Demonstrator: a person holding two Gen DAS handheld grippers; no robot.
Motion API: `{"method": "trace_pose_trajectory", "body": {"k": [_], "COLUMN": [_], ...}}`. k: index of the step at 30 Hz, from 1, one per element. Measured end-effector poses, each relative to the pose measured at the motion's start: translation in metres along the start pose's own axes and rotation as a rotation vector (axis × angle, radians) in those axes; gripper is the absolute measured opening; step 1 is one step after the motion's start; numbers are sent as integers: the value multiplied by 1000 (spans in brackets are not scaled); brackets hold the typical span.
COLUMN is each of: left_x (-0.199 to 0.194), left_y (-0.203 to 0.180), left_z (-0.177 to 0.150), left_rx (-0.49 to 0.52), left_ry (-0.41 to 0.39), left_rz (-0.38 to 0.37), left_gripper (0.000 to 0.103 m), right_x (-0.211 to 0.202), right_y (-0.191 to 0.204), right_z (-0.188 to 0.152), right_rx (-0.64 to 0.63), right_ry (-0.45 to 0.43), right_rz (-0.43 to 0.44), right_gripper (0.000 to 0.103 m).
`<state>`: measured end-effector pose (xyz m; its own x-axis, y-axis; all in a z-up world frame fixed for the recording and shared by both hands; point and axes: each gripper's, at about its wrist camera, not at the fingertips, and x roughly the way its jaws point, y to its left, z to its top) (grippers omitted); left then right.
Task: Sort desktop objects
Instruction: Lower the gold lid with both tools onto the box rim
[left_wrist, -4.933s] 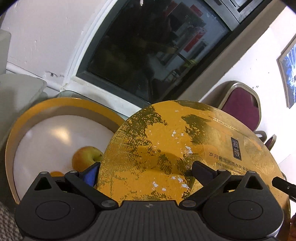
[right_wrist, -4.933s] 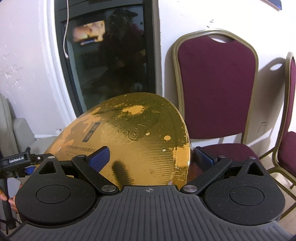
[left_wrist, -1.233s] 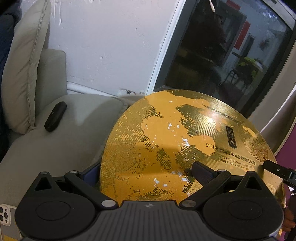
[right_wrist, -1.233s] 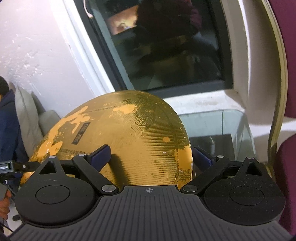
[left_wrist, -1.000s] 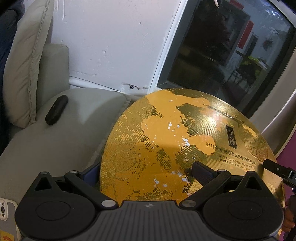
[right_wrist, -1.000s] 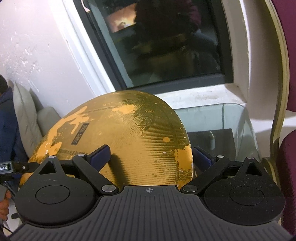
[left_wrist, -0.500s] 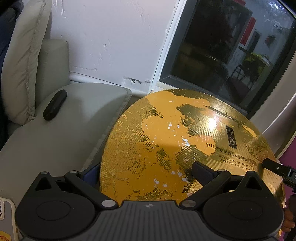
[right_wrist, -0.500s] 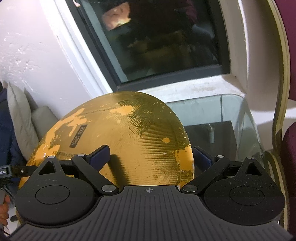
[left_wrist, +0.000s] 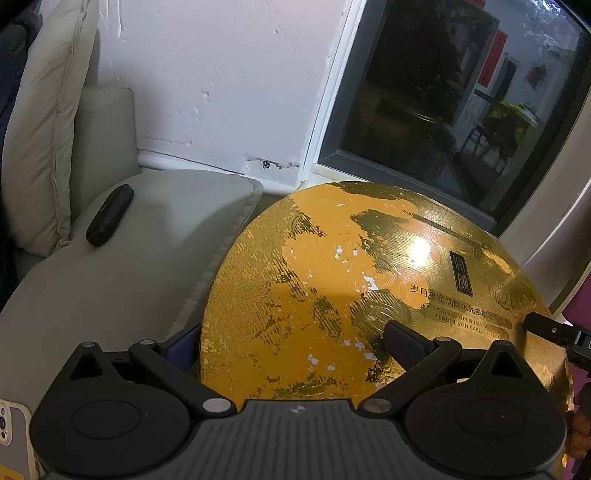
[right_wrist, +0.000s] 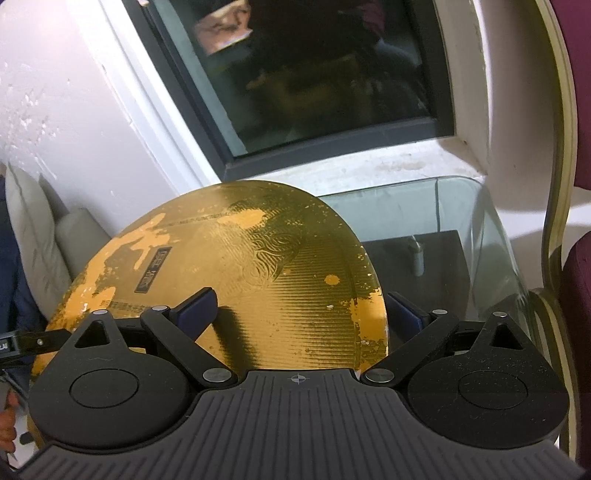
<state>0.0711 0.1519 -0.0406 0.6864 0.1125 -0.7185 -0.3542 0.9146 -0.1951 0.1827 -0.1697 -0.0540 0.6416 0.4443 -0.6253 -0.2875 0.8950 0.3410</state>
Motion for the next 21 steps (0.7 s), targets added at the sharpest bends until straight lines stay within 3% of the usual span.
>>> {"method": "trace_pose_trajectory", "body": {"k": [16,21], "left_x": [15,7], "left_y": [10,13], "left_z": [4,10], "left_rx": [-31,-7], "left_ry": [61,67], "left_rz": [-19,32], "left_gripper": [103,102], "right_x": [8,-5], "right_y": [3,8], "right_z": [4,10], "right_rx": [11,13], "right_ry": [22,-22], "right_rz": [-34,-40], "right_gripper": [99,99]}}
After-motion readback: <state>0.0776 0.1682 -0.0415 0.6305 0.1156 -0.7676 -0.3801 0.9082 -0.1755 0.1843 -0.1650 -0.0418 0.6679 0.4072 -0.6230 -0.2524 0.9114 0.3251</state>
